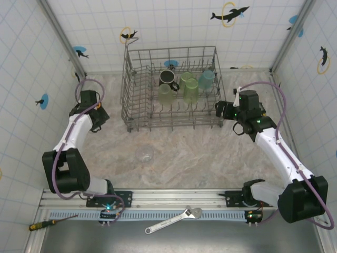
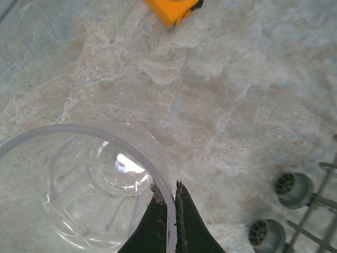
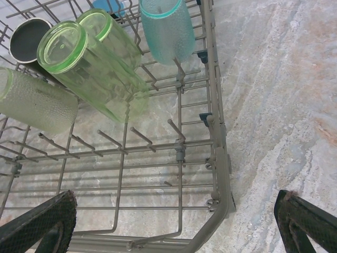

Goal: Load the cups into the dish rack

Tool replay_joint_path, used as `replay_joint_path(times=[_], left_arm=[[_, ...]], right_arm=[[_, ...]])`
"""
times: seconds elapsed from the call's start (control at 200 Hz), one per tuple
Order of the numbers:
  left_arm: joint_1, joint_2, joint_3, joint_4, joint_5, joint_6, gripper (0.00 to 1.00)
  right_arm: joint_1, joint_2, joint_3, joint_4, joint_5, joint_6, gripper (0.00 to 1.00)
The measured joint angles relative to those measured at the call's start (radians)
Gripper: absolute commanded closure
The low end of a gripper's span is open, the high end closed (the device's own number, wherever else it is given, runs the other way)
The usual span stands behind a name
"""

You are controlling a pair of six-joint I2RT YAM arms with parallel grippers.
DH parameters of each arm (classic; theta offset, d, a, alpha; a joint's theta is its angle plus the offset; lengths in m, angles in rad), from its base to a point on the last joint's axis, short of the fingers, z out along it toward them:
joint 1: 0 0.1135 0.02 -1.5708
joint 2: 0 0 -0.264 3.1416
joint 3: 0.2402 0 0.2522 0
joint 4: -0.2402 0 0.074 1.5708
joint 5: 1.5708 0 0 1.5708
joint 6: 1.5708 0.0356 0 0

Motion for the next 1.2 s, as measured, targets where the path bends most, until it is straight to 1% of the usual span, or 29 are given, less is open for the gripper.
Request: replay_joint_path(times=[0.27,0.525,0.886,1.201], left_arm=[[0.0,-0.059,0.0,0.003,0.099,-0.031,1.0],[0.0,-0.153,0.002,0.035,0.146,-0.066,1.0],[0.0,-0.317,0.002,0.216,0.224,-0.126,1.0],[0.0,-0.33,-0.003,0.336,0.312,-0.161,1.0]], right_arm=[[0.0,0.0,-0.003,0.001,-0.022,0.029,0.0],[0.0,-0.006,-0.003,0.0,-0.031,0.046,0.0],[0.002,-0.03,-0.024,0.006,-0.062,0.082,0.0],[0.023,-0.03,-0.024,0.008,-0.088,0.105,0.0]])
